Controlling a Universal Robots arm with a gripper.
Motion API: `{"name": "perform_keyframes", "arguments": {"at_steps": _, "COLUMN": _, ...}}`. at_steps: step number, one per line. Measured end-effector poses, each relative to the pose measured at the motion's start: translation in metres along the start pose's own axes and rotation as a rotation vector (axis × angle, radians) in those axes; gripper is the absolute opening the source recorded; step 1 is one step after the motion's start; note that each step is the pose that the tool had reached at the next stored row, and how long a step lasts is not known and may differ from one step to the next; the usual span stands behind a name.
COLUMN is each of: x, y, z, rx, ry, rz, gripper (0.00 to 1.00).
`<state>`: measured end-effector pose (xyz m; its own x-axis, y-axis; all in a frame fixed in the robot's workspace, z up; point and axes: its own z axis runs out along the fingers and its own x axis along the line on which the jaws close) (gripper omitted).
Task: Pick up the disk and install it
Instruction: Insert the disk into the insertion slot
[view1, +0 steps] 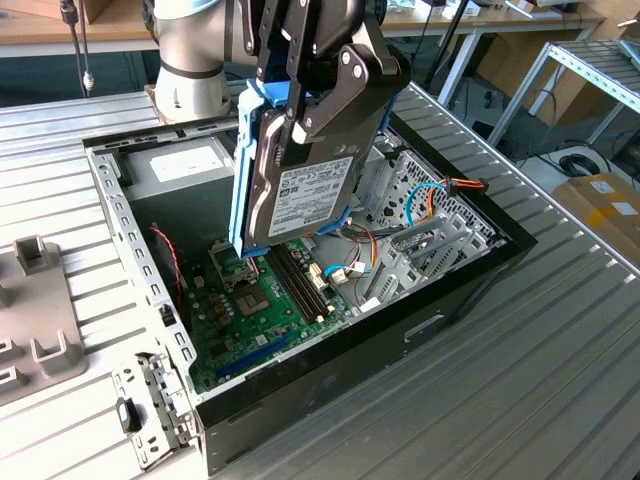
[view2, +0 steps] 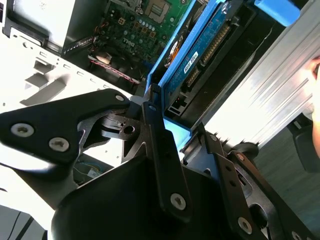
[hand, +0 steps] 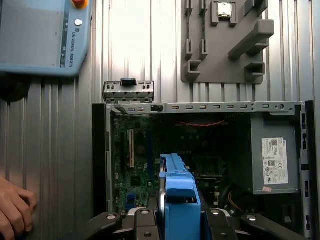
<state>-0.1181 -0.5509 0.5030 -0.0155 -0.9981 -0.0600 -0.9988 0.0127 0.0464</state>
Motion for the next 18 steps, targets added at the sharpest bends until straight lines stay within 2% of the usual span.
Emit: {"name": "perform_keyframes", "arguments": {"at_steps": 18, "x": 0.0049, "y": -0.0036, "z": -0.0003, "rx": 0.0000, "ry": 0.0001, "rz": 0.000, "gripper": 0.37}}
